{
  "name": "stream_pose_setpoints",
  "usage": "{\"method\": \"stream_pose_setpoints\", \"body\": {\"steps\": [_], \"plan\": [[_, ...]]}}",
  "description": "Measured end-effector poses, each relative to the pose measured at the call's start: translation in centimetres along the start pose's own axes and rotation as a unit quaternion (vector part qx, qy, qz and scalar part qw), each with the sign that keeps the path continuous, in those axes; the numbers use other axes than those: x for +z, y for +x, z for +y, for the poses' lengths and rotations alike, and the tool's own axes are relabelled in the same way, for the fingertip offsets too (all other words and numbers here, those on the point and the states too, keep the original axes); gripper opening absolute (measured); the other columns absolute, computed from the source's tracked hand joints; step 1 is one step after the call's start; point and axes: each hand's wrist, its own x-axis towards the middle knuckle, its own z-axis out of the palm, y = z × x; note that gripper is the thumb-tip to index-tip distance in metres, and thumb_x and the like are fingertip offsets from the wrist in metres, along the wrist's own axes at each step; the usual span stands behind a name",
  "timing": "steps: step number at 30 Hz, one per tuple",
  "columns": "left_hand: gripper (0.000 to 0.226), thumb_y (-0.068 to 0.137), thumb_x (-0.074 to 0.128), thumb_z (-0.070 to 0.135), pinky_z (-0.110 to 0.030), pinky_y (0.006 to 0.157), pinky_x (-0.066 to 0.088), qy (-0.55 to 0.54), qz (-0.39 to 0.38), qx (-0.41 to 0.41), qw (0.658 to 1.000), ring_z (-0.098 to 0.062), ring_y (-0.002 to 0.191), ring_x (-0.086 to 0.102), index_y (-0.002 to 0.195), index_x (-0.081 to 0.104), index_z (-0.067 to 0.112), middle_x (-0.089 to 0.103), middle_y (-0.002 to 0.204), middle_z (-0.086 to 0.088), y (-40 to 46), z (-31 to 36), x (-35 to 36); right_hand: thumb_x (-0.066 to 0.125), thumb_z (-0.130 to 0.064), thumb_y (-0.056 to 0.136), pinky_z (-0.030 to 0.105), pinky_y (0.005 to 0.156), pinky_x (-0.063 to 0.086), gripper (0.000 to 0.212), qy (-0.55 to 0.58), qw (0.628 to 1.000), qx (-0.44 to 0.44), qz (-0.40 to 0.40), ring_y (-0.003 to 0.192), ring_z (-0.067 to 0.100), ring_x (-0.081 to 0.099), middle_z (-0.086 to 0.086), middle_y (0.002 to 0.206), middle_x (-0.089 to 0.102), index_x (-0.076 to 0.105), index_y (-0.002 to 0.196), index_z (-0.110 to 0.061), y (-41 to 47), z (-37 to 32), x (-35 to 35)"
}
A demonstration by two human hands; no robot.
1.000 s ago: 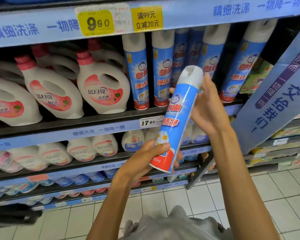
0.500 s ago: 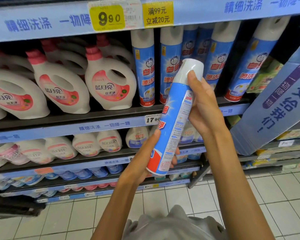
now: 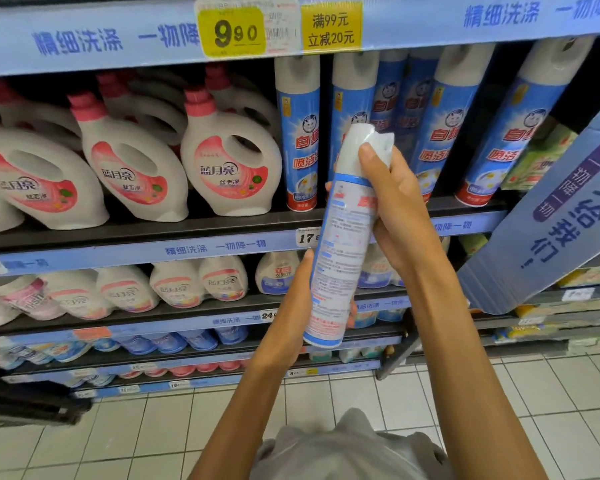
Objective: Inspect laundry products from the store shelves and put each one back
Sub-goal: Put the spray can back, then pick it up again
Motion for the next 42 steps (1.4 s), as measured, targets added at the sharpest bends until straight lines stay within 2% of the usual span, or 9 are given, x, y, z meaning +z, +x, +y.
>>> {"method": "stream_pose_setpoints", "body": {"steps": [2,7,12,15,17,26,31,35,42], "plan": [[0.062,0.095,0.031,0.056,-0.029,0.05,0.053,-0.099,-0.064,-0.055,0.991,-0.022,0.052,0.062,0.088,0.067,0.007,0.065,0.066,-0.013,-0.3,0.6,0.1,0.056,-0.035,0.092,0.026,0.073,0.055,0.043,0.044,0.999,0.014,-0.017,0.088,0.013,0.069,0.001,0.096,0.072,0.052,0.126,-0.009,-0.1,0.0,0.3],[0.064,0.099,0.023,0.052,-0.031,0.052,0.054,-0.108,-0.169,-0.107,0.974,-0.025,0.052,0.063,0.09,0.061,0.001,0.065,0.066,-0.016,-0.8,0.7,-0.3,0.049,-0.037,0.089,0.028,0.07,0.056,0.042,0.207,0.973,0.072,-0.071,0.076,0.015,0.067,0.005,0.092,0.07,0.051,0.115,-0.004,-0.3,0.4,0.2],[0.056,0.089,0.034,0.06,-0.044,0.092,0.053,0.049,0.011,-0.023,0.998,-0.024,0.095,0.069,0.118,0.063,0.023,0.072,0.107,-0.009,-0.5,0.2,-0.3,0.063,-0.029,0.089,0.029,0.068,0.055,0.035,0.079,0.996,0.029,0.01,0.071,0.015,0.066,0.008,0.088,0.066,0.052,0.114,-0.006,-0.2,0.4,0.4],[0.05,0.079,0.034,0.066,-0.029,0.081,0.058,0.074,0.051,0.02,0.996,-0.012,0.088,0.072,0.103,0.068,0.04,0.075,0.099,0.002,-0.3,0.4,-0.2,0.062,-0.035,0.091,0.026,0.072,0.056,0.037,-0.005,0.998,0.014,0.066,0.084,0.013,0.069,0.006,0.105,0.065,0.052,0.121,-0.015,-0.3,0.0,0.8],[0.053,0.079,0.037,0.068,-0.031,0.067,0.059,0.036,0.06,0.009,0.998,-0.017,0.07,0.071,0.094,0.07,0.028,0.075,0.082,-0.004,-0.1,0.5,-0.3,0.052,-0.044,0.094,0.025,0.073,0.056,0.039,-0.018,0.997,0.04,0.063,0.091,0.01,0.069,0.002,0.106,0.066,0.051,0.123,-0.018,-0.3,-0.3,1.0],[0.06,0.088,0.045,0.058,-0.03,0.057,0.055,-0.147,-0.164,-0.126,0.967,-0.022,0.059,0.065,0.089,0.066,0.002,0.068,0.078,-0.013,-0.6,0.4,-0.5,0.072,-0.048,0.072,0.029,0.066,0.055,0.065,0.263,0.957,0.077,-0.1,0.072,0.017,0.066,0.008,0.09,0.069,0.052,0.121,-0.011,-1.0,-0.5,0.8],[0.051,0.083,0.038,0.075,-0.033,0.097,0.05,0.078,0.022,-0.005,0.997,-0.009,0.105,0.066,0.114,0.064,0.043,0.071,0.113,0.009,-0.3,0.0,-0.6,0.064,-0.043,0.08,0.027,0.063,0.054,0.039,0.084,0.996,-0.003,-0.029,0.069,0.015,0.067,0.005,0.083,0.069,0.059,0.104,-0.012,-1.0,-1.0,0.8],[0.048,0.072,0.062,0.063,-0.014,0.079,0.051,0.192,-0.013,0.083,0.978,0.002,0.101,0.064,0.116,0.051,0.045,0.067,0.106,0.029,-0.3,0.6,-0.4,0.068,-0.038,0.076,0.027,0.068,0.055,0.046,0.03,0.997,-0.07,-0.006,0.078,0.016,0.07,0.007,0.097,0.068,0.055,0.115,-0.018,-1.3,-1.5,0.9],[0.059,0.075,0.079,0.022,-0.017,0.082,0.053,0.245,0.085,0.187,0.947,0.006,0.105,0.06,0.119,0.047,0.048,0.062,0.111,0.029,1.0,-1.0,-0.8,0.074,-0.016,0.071,0.029,0.083,0.05,0.051,-0.106,0.95,-0.097,-0.277,0.097,0.018,0.064,-0.005,0.104,0.066,0.057,0.119,-0.016,-2.9,-3.0,0.1]]}}
